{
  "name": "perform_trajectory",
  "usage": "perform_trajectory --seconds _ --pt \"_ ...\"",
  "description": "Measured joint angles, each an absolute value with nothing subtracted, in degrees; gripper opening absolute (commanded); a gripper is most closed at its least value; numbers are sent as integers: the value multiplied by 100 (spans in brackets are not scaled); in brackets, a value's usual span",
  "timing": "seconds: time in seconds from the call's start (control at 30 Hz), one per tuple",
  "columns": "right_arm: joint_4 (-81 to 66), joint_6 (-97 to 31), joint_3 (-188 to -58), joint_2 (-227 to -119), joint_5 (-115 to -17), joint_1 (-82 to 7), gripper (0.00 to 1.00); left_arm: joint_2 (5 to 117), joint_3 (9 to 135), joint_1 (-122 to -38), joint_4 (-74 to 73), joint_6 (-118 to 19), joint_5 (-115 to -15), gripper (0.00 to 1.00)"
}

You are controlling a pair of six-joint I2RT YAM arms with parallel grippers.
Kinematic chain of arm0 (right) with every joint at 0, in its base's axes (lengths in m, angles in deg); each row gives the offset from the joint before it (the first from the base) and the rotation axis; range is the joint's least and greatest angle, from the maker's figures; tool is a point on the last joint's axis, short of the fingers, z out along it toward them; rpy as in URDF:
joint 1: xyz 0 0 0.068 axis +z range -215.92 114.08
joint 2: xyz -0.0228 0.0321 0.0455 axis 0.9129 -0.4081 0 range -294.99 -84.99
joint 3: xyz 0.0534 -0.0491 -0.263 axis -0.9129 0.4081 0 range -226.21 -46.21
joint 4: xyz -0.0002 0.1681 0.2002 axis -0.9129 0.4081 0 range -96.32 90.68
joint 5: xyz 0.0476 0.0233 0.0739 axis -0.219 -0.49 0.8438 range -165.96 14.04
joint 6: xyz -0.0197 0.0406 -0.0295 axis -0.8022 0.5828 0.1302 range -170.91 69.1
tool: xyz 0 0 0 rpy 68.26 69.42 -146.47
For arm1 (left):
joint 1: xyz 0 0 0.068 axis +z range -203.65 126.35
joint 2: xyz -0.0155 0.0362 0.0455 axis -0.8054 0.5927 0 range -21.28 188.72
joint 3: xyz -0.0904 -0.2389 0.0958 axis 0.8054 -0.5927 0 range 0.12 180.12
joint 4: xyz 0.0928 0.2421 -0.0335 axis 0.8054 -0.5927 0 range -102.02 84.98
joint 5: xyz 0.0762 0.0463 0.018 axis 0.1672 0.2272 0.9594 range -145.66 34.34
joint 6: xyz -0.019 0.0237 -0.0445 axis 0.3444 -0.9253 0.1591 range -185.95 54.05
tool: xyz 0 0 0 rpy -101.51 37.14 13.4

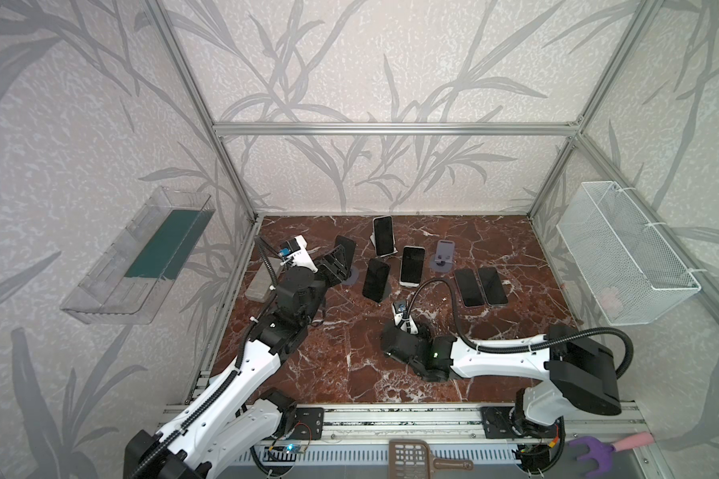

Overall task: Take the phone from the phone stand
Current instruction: 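Lower the right gripper onto the dark grey stand and close on it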

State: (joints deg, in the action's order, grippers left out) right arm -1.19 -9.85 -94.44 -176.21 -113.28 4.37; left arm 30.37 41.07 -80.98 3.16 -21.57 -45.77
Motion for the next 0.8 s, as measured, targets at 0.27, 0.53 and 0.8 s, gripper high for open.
perform_trajectory --seconds 0.27,0.53,0.8 --pt "-397 -1334 -9448 -17796 -11464 437 68 3024 4094 -8098 437 -2091 -4713 66" --pt "-738 -1931 -9389 -17726 -11422 434 65 3024 4094 -8098 533 -2095 -4837 67" --pt "-921 -2211 -9186 -16972 -11271 345 64 3125 4094 -8098 618 -2087 -4984 67"
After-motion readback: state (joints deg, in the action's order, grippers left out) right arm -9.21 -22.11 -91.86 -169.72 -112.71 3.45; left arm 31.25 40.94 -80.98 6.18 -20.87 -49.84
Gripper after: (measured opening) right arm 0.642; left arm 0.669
